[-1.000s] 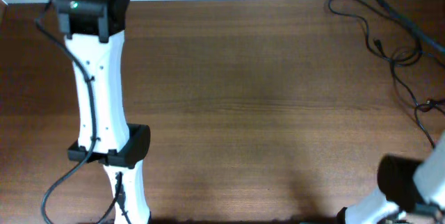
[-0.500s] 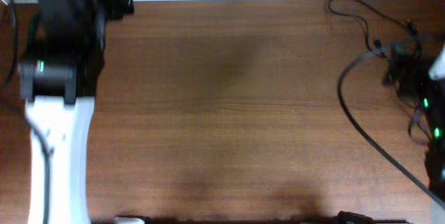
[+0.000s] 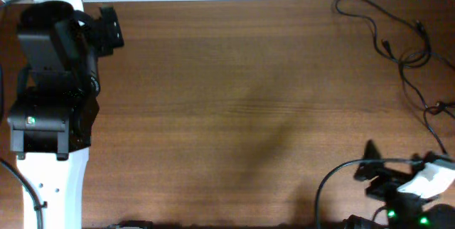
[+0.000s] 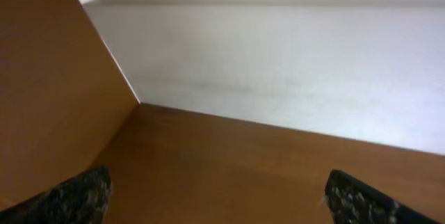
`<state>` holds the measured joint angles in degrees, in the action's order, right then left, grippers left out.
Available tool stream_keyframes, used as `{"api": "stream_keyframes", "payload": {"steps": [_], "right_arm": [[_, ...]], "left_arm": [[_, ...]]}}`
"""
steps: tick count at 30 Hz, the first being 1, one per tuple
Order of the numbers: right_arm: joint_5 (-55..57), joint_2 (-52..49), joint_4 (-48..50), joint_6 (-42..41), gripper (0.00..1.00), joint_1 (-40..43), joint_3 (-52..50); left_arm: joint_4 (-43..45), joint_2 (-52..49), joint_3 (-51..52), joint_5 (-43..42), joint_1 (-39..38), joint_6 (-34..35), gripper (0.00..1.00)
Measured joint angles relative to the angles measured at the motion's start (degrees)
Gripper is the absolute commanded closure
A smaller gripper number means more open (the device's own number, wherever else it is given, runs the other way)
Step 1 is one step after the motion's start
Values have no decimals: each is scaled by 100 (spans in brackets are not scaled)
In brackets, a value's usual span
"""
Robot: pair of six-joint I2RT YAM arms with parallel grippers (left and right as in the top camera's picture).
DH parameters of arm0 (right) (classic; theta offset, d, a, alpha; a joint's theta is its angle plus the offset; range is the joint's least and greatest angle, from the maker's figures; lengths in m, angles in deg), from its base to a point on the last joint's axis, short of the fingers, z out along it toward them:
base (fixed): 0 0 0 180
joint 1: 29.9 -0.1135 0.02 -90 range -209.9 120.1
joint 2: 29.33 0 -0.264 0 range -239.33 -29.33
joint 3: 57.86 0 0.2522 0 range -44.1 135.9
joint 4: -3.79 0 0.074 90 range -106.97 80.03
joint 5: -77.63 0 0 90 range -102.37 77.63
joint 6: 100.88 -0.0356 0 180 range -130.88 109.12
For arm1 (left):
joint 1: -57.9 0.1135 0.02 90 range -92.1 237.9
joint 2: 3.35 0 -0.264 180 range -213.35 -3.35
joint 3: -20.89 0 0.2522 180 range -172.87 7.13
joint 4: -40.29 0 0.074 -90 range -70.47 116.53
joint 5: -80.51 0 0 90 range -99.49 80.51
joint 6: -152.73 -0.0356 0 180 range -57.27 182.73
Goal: Untangle cables
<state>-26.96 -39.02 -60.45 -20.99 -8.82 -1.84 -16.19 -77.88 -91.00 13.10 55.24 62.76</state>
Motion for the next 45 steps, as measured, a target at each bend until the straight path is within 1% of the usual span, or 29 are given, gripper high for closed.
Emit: {"api": "stream_keyframes", "payload": {"steps": [2, 4, 5, 6, 8, 10, 13, 17, 25, 30, 34, 38, 42, 44, 45], "right_arm": [[-625, 328, 229, -15, 1, 0, -608], [-1462, 426, 920, 55, 1, 0, -1320], [-1598, 424, 1078, 74, 1, 0, -1773], [-1694, 428, 1440, 96, 1, 0, -2074], [-1692, 428, 2035, 111, 1, 0, -2597], [-1486, 428, 2376, 92, 1, 0, -3040], [-999, 431, 2597, -13, 1, 0, -3412], [-306, 376, 2608, -44, 1, 0, -3471], [4, 374, 2608, -50, 1, 0, -3471], [22, 374, 2610, -44, 1, 0, -3471], [22, 361, 2608, -48, 1, 0, -3471], [24, 358, 2610, -46, 1, 0, -3471], [22, 358, 2610, -48, 1, 0, -3471], [24, 358, 2610, -46, 1, 0, -3471], [24, 356, 2612, -48, 1, 0, -3471]], "left_arm": [[188, 0, 0, 0, 0, 0, 1], [260, 4, 0, 0, 0, -28, 1], [282, 4, 0, 0, 0, -70, 1], [271, 4, 0, 0, 0, -96, 1], [262, 4, 0, 2, 0, -136, 1], [195, 7, 0, 0, 0, -160, 1], [114, 52, 0, 2, 0, -181, 1], [52, 225, 0, 4, 0, -192, 1], [-37, 286, 0, 22, 0, -201, 1], [-402, 286, 0, 20, 0, -203, 1], [-984, 289, 4, -168, 2, -199, 1], [-507, 291, 9, -437, 2, -199, 1], [-372, 319, 96, -769, 17, -162, 1], [-28, 527, 566, -887, 61, -87, 1], [348, 723, 979, -929, 76, -63, 1]]}}
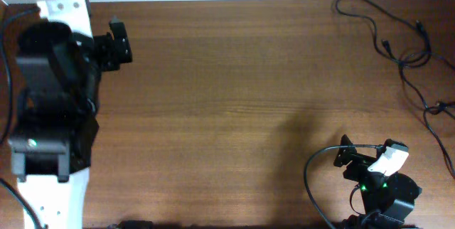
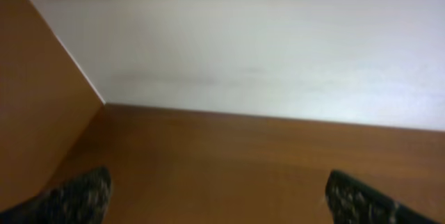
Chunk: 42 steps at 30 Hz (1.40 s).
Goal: Untangle cables
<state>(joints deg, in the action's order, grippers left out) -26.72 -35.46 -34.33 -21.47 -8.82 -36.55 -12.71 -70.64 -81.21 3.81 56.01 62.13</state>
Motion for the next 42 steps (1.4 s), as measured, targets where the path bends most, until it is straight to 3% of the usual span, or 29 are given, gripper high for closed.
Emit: {"api": "stream_keyframes", "payload": {"steps": [3, 8, 12, 24, 28, 35, 42], "right_arm": [[2, -7, -4, 4, 1, 0, -2], [0, -15, 2, 0, 1, 0, -2], [4, -24, 4, 4, 1, 0, -2], [17, -28, 0, 2, 1, 0, -2], [17, -28, 2, 0, 1, 0, -2], [17, -28, 0, 2, 1, 0, -2], [17, -28, 0, 0, 1, 0, -2]], "left_arm": [[1266, 879, 1530, -92, 20, 63, 1], [4227, 2935, 4621, -221, 122, 109, 1], [4959, 3886, 6238, -251, 254, 111, 1], [4957, 5941, 8509, -264, 391, 127, 1], [4586, 6223, 8734, -420, 391, -11, 1], [3512, 6607, 8769, -1497, 391, -1340, 1], [3482, 6618, 8769, -1207, 372, -767, 1]]}}
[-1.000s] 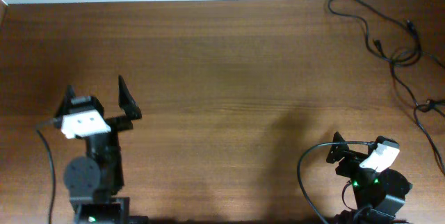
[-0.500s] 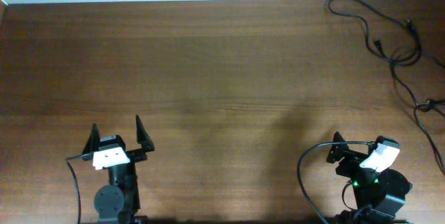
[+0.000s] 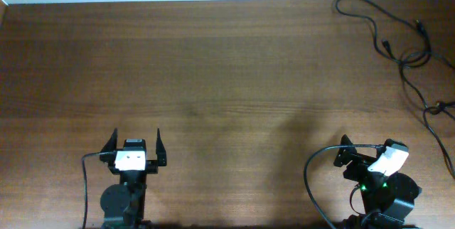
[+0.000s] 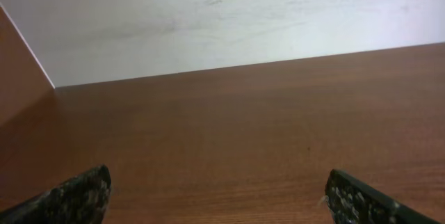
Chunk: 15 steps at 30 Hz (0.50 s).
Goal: Untangle cables
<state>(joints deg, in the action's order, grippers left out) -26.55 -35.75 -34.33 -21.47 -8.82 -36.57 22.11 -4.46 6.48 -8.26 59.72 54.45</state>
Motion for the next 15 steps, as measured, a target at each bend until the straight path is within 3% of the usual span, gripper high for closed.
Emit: {"api": "stream_keyframes", "payload": {"steps": [15], "right_arm": [[0, 0, 0, -4, 1, 0, 0]], "left_arm": [[0, 0, 0, 162, -31, 599, 1]]}}
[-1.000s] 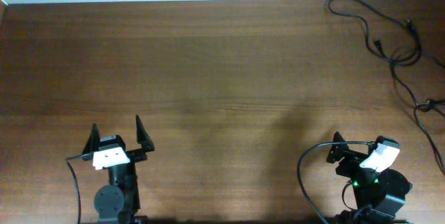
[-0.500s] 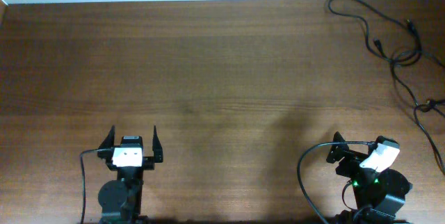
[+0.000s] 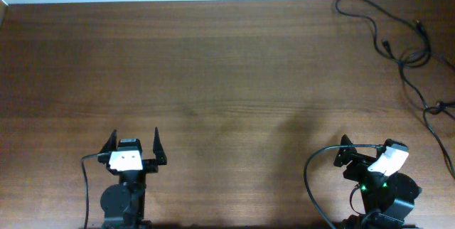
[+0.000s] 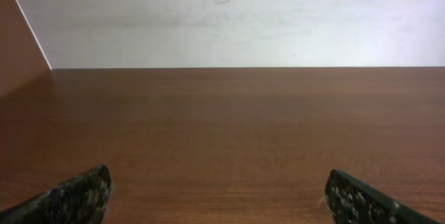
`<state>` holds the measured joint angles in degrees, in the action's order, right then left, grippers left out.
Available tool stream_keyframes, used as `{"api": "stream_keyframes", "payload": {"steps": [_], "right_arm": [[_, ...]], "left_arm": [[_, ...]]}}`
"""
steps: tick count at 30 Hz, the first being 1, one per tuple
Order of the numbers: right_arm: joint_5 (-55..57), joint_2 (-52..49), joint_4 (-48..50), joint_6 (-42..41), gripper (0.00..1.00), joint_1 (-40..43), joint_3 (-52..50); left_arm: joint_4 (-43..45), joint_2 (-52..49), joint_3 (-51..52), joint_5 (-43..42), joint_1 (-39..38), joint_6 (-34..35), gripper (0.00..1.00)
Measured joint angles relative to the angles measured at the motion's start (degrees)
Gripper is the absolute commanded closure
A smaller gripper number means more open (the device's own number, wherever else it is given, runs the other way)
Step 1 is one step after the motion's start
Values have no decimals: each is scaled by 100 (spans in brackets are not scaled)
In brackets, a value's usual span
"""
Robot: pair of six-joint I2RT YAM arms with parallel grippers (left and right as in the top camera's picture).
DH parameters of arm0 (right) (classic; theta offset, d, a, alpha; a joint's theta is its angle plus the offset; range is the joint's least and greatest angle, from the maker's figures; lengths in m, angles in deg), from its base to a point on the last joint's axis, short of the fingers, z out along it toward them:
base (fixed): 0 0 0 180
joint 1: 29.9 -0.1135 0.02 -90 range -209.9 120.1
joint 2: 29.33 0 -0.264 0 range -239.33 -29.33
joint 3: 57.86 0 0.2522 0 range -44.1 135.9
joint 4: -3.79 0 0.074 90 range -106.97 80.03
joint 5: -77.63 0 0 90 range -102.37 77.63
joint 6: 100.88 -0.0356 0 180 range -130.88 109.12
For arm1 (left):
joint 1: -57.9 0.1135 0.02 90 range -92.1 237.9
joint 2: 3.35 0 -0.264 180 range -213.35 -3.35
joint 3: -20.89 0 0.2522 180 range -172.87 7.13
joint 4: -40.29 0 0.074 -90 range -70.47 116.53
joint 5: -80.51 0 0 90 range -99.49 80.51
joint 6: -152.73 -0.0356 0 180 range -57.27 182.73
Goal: Untangle cables
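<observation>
A tangle of thin black cables (image 3: 398,40) lies at the table's back right corner and runs down along the right edge. My left gripper (image 3: 134,144) sits near the front edge at the left, far from the cables. It is open, and its dark fingertips (image 4: 78,195) stand wide apart over bare wood with nothing between them. My right gripper (image 3: 348,156) rests near the front edge at the right, below the cables. Its jaws are too small and foreshortened to read.
The brown wooden table (image 3: 227,80) ends at a white wall (image 4: 229,15) along its back. A brown side panel (image 4: 17,50) rises at the left in the left wrist view. Each arm's own black lead (image 3: 313,179) loops beside its base.
The left gripper has turned slightly at the same spot: the wall's base line was tilted in the left wrist view and is now level. The right arm and the cables are unchanged.
The left arm first reached out along the left side, gripper open at the back left corner, with the right arm at the front right edge. Then the right arm stood further left. Later the left arm sat folded at the front edge, where it remains.
</observation>
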<state>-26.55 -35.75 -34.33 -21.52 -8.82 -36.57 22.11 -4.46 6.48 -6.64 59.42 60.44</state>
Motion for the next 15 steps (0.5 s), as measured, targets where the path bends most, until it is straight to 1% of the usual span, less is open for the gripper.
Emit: {"api": "stream_keyframes", "payload": {"steps": [5, 15], "right_arm": [[0, 0, 0, 2, 1, 0, 0], [0, 0, 0, 4, 1, 0, 0]], "left_arm": [[7, 0, 0, 39, 0, -286, 1], [7, 0, 0, 39, 0, -396, 1]]}}
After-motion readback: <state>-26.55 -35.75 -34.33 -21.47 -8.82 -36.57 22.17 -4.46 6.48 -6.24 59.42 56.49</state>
